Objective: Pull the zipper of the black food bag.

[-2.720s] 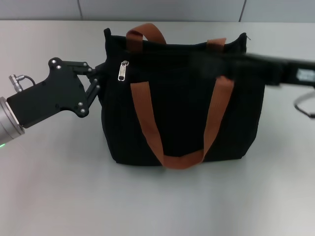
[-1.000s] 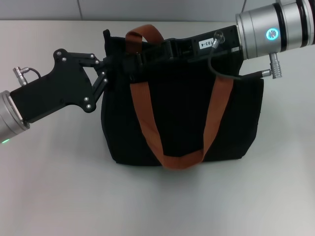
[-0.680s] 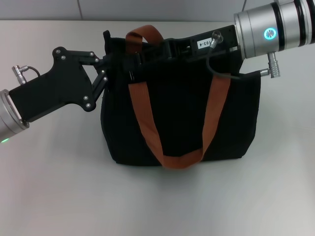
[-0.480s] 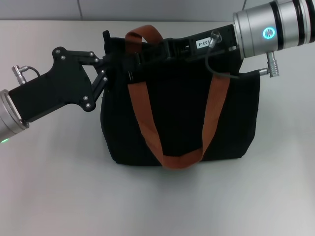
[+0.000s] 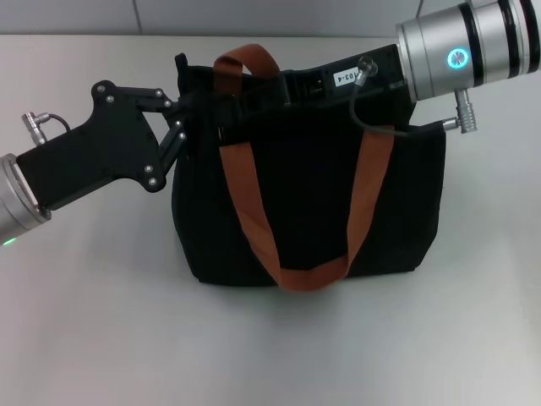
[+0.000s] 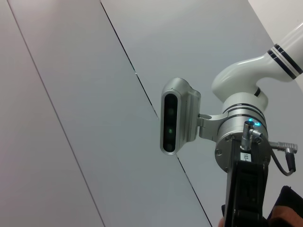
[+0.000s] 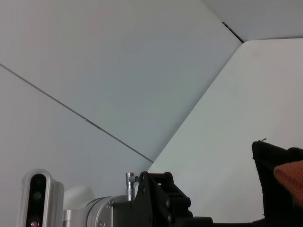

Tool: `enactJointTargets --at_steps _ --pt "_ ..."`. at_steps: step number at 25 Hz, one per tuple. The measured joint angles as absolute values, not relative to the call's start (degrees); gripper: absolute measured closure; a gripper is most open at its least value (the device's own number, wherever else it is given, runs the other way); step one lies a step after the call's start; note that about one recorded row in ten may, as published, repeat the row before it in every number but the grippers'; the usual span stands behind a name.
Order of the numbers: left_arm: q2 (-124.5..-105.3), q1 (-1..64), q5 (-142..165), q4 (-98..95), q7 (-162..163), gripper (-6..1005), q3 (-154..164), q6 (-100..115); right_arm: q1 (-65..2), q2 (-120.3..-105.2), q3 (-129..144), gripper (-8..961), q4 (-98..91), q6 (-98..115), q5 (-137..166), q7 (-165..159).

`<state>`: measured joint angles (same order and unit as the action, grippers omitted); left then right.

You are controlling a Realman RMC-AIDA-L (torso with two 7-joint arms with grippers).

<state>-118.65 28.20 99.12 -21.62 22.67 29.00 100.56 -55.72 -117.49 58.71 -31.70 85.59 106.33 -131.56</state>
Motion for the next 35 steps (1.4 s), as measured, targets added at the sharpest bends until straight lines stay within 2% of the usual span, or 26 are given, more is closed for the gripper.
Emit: enactJointTargets --at_steps 2,26,35 --pt "-118.64 28.27 99.11 -21.62 22.67 967 29.00 100.63 -55.68 -117.51 58.77 699 -32.02 85.22 106.35 -131.52" --pt "-118.62 28.30 99.17 -21.53 22.95 964 28.87 101.14 -55.66 -118.01 60.24 729 -32.89 85.32 106.36 -131.49" --pt "-118.69 28.28 99.16 -21.53 23.12 963 28.80 101.18 -55.11 -118.05 60.30 835 -33.75 85.48 106.34 -131.75"
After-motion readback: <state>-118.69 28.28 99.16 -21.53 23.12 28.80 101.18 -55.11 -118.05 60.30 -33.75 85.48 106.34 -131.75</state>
